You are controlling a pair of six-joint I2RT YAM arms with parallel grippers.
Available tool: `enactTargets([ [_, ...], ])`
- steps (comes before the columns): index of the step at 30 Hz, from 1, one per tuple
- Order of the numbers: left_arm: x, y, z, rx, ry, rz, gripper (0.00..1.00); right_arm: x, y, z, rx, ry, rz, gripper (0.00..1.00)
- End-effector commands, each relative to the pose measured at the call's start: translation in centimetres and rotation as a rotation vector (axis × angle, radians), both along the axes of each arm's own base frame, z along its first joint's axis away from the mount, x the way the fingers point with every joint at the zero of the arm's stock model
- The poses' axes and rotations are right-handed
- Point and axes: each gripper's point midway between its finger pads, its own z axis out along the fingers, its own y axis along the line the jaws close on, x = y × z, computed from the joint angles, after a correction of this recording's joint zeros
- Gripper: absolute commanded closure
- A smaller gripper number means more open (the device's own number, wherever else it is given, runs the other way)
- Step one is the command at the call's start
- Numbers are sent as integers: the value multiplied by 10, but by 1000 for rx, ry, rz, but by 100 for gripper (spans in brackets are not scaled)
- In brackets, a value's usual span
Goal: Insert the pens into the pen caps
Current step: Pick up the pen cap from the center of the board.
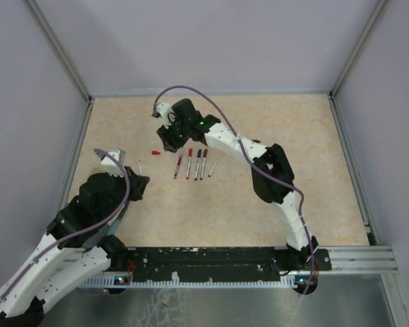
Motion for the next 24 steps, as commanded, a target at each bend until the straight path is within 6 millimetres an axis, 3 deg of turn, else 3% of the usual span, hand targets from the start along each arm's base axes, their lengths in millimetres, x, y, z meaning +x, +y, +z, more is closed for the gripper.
enactTargets([
  [1,2,12,-5,-2,-1,69,100,8,25,-4,-1,-1,141,50],
  [9,4,10,-9,7,8,65,100,34,60,-20,63,-29,157,44],
  [24,5,6,-13,15,15,49,100,65,97,-47,136,-130,51,44],
])
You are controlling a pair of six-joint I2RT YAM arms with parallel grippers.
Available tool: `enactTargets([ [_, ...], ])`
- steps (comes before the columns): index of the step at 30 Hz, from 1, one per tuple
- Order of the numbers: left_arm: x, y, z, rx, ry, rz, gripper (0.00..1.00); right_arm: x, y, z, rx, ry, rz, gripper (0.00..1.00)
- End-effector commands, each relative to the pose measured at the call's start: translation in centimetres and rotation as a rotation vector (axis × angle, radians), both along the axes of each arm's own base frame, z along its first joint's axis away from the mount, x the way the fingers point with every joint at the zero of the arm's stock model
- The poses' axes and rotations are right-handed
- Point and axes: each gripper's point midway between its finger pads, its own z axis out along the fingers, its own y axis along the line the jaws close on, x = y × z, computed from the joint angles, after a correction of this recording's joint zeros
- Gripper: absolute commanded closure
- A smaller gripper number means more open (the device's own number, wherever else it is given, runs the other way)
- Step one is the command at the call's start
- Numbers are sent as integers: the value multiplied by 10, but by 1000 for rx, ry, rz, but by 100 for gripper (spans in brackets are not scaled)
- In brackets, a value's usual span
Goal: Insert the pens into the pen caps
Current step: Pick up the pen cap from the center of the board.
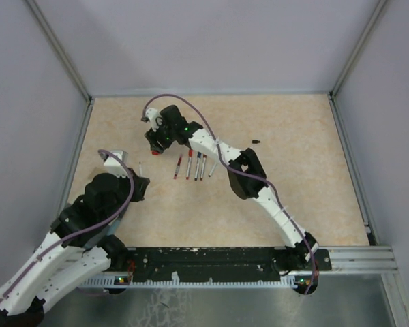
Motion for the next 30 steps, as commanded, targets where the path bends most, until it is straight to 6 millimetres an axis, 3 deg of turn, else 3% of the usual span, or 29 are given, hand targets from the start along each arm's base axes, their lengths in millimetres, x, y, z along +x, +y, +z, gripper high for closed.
enactTargets([
  [1,3,-2,0,-4,-8,1,100,19,23,22,90,-103,-41,44],
  [17,4,-7,-2,3,-7,-23,100,7,28,-26,8,-78,-42,49],
  [26,4,-7,-2,1,-10,-23,100,-6,21,-50,-116,-109,-38,75],
  [30,4,-6,-3,3,-10,-22,100,-12,20,-48,-120,-100,-46,89],
])
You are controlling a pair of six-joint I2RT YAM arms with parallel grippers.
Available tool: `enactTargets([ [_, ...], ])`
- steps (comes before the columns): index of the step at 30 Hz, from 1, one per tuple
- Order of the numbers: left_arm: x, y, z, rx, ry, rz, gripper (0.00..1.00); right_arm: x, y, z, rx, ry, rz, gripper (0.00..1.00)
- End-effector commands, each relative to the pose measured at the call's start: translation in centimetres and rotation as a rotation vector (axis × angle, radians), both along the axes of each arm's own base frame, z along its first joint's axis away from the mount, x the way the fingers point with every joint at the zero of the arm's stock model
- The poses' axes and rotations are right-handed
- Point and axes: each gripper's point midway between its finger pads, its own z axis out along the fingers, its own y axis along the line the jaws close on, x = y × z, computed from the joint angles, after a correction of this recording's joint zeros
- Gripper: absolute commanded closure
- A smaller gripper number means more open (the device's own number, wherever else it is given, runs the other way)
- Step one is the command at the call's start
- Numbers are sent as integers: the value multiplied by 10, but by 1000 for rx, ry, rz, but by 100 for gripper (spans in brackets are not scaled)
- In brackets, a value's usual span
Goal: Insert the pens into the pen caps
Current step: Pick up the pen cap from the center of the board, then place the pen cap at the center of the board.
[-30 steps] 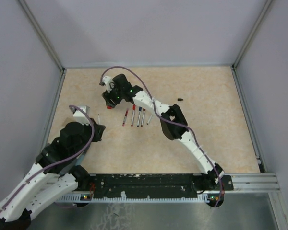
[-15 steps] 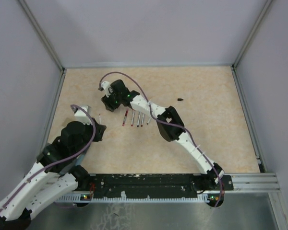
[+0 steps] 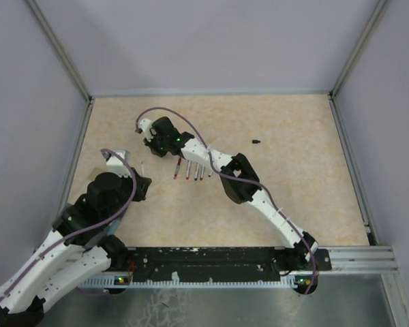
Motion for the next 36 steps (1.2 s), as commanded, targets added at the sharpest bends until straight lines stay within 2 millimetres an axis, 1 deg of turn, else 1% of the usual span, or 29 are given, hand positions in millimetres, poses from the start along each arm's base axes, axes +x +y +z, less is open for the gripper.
enactTargets([
  [1,2,-1,3,-5,-20,-7,100,-16,1,0,-34,6,7,91],
  [2,2,-1,4,-7,-24,-6,100,-17,2,4,-27,10,7,93],
  [3,2,0,5,-10,-29,-4,100,-21,6,12,-12,12,13,95],
  [5,1,1,8,-19,-38,-2,100,-27,11,33,31,26,23,98],
  [7,0,2,12,-31,-54,-1,100,-34,15,58,97,51,22,100],
  [8,-1,3,14,-39,-62,-2,100,-36,17,76,140,47,17,100],
  [11,-4,4,21,-64,-88,-9,100,-47,15,121,237,54,15,100],
  [13,-5,4,24,-73,-100,-14,100,-55,7,147,284,64,5,100],
  [15,-7,4,27,-80,-109,-21,100,-63,-6,164,315,76,-29,100],
  [16,-7,2,27,-81,-108,-31,100,-68,-14,170,324,83,-55,100],
  [18,-9,-2,26,-83,-107,-55,100,-78,-38,179,336,98,-131,100],
  [20,-10,-6,25,-78,-100,-80,100,-87,-70,178,330,107,-230,100],
  [23,-8,-12,19,-54,-71,-104,100,-106,-130,162,283,128,-412,100],
  [24,-8,-15,17,-47,-61,-115,100,-113,-155,171,291,115,-481,100],
  [26,-7,-19,13,-34,-45,-132,100,-131,-196,158,270,139,-587,100],
  [27,-7,-20,11,-28,-37,-133,100,-143,-219,139,246,168,-653,100],
  [30,-5,-21,7,-17,-20,-134,100,-170,-272,112,205,207,-797,100],
  [31,-4,-22,5,-13,-15,-135,100,-179,-287,104,194,220,-837,100],
  [33,-4,-24,3,-9,-7,-140,100,-193,-309,89,181,244,-899,100],
  [36,-4,-27,0,-3,3,-152,100,-208,-330,72,150,270,-944,100],
])
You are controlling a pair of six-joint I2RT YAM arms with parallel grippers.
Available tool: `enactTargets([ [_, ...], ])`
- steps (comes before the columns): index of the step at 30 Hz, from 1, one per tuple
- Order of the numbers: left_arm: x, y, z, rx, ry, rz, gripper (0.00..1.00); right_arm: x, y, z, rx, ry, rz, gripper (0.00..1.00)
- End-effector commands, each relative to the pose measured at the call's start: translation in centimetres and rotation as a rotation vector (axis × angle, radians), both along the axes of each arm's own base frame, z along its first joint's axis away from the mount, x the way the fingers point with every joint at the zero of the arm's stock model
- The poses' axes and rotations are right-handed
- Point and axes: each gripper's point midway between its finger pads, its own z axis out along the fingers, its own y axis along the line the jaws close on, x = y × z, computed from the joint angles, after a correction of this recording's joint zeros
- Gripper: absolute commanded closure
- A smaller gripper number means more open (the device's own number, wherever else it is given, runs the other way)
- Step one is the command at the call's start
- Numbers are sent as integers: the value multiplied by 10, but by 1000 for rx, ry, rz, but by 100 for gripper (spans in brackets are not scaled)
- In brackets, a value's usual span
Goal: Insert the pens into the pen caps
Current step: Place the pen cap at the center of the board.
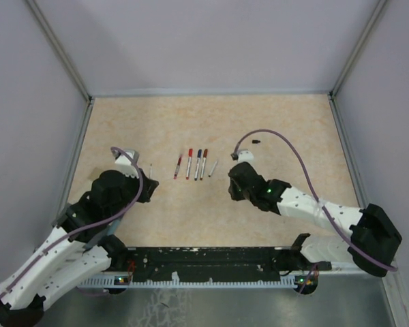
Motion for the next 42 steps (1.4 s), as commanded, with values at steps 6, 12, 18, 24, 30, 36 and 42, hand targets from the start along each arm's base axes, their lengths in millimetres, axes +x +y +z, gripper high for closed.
enactTargets([
  [6,2,-6,4,-4,-14,-26,100,-20,-48,-36,-70,59,-182,100],
  [12,4,-7,0,3,-4,-24,100,-26,-50,-54,-76,85,-176,100],
  [18,4,-7,-1,6,2,-20,100,-32,-61,-69,-135,125,-197,100],
  [24,4,-7,0,2,-2,-22,100,-42,-75,-83,-202,176,-232,100],
  [30,3,-8,0,0,-2,-29,100,-46,-81,-95,-261,206,-249,98],
  [36,3,-7,0,-1,-5,-25,100,-56,-84,-103,-322,266,-228,88],
  [42,2,-7,3,-9,-14,-29,100,-68,-80,-101,-320,332,-183,79],
])
